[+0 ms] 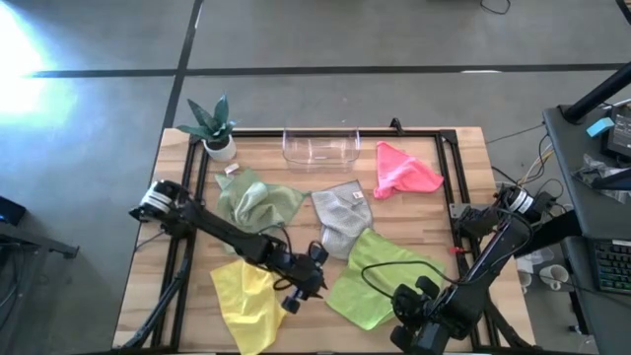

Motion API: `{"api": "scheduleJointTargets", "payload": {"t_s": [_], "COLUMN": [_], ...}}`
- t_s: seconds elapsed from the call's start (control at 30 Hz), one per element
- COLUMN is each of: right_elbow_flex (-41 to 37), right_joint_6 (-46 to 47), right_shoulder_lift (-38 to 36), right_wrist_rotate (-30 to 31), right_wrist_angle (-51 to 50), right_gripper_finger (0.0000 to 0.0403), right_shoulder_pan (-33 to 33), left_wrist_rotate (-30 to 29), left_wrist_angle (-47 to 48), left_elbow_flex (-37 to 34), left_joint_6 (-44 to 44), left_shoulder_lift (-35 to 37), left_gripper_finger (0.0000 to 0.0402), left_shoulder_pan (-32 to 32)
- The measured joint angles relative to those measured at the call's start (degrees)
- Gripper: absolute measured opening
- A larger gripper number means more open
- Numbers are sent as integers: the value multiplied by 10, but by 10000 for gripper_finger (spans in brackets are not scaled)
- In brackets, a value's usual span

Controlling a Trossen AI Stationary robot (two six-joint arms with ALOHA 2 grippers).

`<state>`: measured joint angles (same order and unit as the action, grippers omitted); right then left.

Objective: Fold microfiber towels
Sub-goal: Fold the green microfiber cloth

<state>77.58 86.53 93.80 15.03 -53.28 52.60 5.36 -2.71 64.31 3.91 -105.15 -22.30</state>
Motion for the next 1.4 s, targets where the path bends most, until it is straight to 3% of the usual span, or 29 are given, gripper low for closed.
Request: {"api": "scheduleJointTargets", "payload": {"t_s": [0.5, 0.9, 1.4], "right_elbow_flex": [0, 0, 0], "right_joint_6": [-2, 0, -1], "right_shoulder_lift": [0, 0, 0], "right_wrist_rotate": [0, 0, 0], "right_wrist_angle": [0, 0, 10], "right_gripper_finger": [8, 8, 8], "right_shoulder_pan": [0, 0, -1], "left_wrist_rotate": [9, 16, 12], "left_wrist_angle": [-75, -58, -68], "left_elbow_flex": [22, 19, 46], "left_joint_6": [27, 93, 95], "left_shoulder_lift": [-72, -73, -144], "left_gripper_finger": [107, 107, 107], "left_shoulder_pan": [-12, -11, -14]}}
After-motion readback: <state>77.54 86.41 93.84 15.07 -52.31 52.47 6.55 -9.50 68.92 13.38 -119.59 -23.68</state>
